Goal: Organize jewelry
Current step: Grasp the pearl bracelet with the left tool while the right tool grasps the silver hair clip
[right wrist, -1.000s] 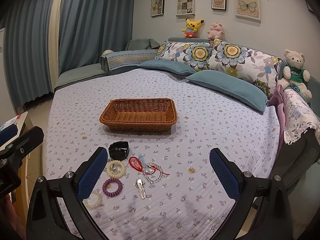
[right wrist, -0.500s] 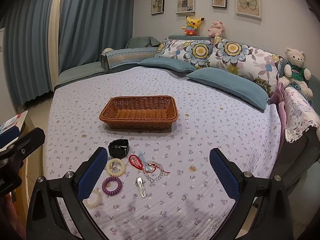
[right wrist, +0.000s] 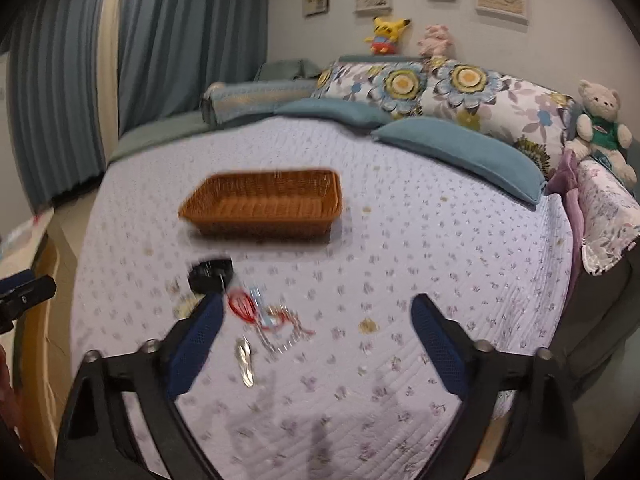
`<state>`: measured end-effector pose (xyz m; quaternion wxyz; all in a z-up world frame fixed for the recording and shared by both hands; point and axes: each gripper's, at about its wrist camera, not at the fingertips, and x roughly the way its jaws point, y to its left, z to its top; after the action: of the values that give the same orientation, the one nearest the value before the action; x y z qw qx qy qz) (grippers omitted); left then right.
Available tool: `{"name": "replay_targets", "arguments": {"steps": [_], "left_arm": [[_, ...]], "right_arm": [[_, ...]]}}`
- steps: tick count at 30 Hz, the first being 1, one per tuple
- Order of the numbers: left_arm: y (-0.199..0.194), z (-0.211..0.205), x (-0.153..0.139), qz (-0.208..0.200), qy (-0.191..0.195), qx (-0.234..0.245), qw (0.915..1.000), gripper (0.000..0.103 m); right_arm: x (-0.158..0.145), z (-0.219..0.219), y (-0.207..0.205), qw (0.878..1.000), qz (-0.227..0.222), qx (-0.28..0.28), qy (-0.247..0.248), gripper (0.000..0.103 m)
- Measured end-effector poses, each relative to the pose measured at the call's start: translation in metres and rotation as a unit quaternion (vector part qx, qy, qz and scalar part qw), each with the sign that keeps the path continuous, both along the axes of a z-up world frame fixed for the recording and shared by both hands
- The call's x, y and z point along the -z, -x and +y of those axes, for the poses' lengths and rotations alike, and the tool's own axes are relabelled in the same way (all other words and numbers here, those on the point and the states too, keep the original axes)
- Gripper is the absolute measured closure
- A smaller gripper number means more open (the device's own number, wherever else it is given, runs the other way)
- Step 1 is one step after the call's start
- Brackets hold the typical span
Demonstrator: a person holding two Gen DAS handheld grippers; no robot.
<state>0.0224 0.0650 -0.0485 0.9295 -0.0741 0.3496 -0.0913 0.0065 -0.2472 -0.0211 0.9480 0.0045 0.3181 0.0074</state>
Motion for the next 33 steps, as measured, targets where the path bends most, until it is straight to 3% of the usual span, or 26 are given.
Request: {"name": "replay_targets", "arguments": {"steps": [2,5,11,15,18,23,25,29,30,33], "left_arm": [[-0.005,-0.006,0.017,0.024,0.012,0.018,0.9995,0.013],[-0.011,-0.018,0.044,0.064,0.018,0.045,0.9967,0.031],[-0.008,-0.032,0.079,0.108,0.021,0.063,0.9919,0.034],[-0.013,-0.039,0.094,0.130,0.024,0.069,0.9888,0.044],[-0.019,-0.041,0.106,0.146,0.027,0.069,0.9865,0.046],[-0.022,-0.047,0.110,0.146,0.010,0.066,0.9871,0.053],[-0.023,-0.050,0.110,0.143,-0.007,0.062,0.9877,0.067],[-0.023,-0.057,0.110,0.137,-0.043,0.060,0.9878,0.080],[-0.023,-0.058,0.111,0.136,-0.048,0.061,0.9877,0.090],[-0.021,-0.060,0.110,0.131,-0.054,0.061,0.9879,0.093]], "right_arm": [[0.016,-0.001,-0.002,1.000,0.019,-0.011,-0.001,0.014],[0.038,0.003,-0.001,0.998,0.046,-0.041,-0.020,0.025],[0.081,0.036,-0.017,0.990,0.102,-0.095,-0.032,0.057],[0.103,0.046,-0.036,0.983,0.136,-0.109,-0.053,0.060],[0.110,0.048,-0.048,0.981,0.147,-0.111,-0.064,0.062],[0.118,0.059,-0.061,0.979,0.160,-0.114,-0.048,0.079],[0.120,0.063,-0.064,0.980,0.159,-0.116,-0.041,0.085],[0.120,0.067,-0.064,0.979,0.156,-0.125,-0.034,0.087],[0.119,0.067,-0.063,0.979,0.154,-0.130,-0.037,0.087],[0.118,0.067,-0.061,0.978,0.149,-0.138,-0.043,0.087]]}}
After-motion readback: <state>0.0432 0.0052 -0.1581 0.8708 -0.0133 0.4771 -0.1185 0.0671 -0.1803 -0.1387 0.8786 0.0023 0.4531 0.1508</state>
